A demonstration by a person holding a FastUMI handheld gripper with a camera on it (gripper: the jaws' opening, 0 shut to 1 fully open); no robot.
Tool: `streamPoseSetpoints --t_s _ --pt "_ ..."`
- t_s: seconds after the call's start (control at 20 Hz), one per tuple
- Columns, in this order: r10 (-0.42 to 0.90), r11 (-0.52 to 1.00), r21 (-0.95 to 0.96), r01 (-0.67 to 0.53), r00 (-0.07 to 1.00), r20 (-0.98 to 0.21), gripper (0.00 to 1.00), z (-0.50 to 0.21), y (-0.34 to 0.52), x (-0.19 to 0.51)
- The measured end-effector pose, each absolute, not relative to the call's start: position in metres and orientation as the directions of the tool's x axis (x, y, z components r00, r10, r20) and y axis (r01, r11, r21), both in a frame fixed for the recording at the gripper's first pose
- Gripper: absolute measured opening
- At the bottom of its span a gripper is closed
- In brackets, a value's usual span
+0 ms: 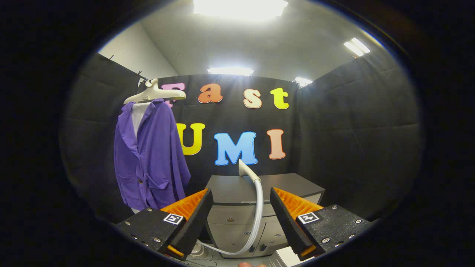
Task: Iron the clothes twice with a garment steamer, once on the left side and once on the right side.
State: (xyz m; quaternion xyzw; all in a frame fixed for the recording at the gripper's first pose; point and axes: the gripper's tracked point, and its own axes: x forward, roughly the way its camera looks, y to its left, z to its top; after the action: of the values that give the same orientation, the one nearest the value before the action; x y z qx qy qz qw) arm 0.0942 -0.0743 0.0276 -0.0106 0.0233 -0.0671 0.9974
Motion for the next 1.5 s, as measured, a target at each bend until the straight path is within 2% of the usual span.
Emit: streamPoseSetpoints --t_s 0.3,0.75,1.0,1.5 --pt "-0.179 0.984 -0.033 0.177 0.98 -0.085 0.95 0.018 -0.108 0.149" --pt "-0.159 0.985 0.049 0.164 0.983 -0.097 0.95 0.033 -0.143 0.263" --pt "-0.071 0.98 0.171 0.105 0.978 -0.196 0.95 0.011 -0.15 0.33" --pt "0.125 0.876 0.474 0.085 0.911 -0.394 0.95 -0.046 -0.168 0.423"
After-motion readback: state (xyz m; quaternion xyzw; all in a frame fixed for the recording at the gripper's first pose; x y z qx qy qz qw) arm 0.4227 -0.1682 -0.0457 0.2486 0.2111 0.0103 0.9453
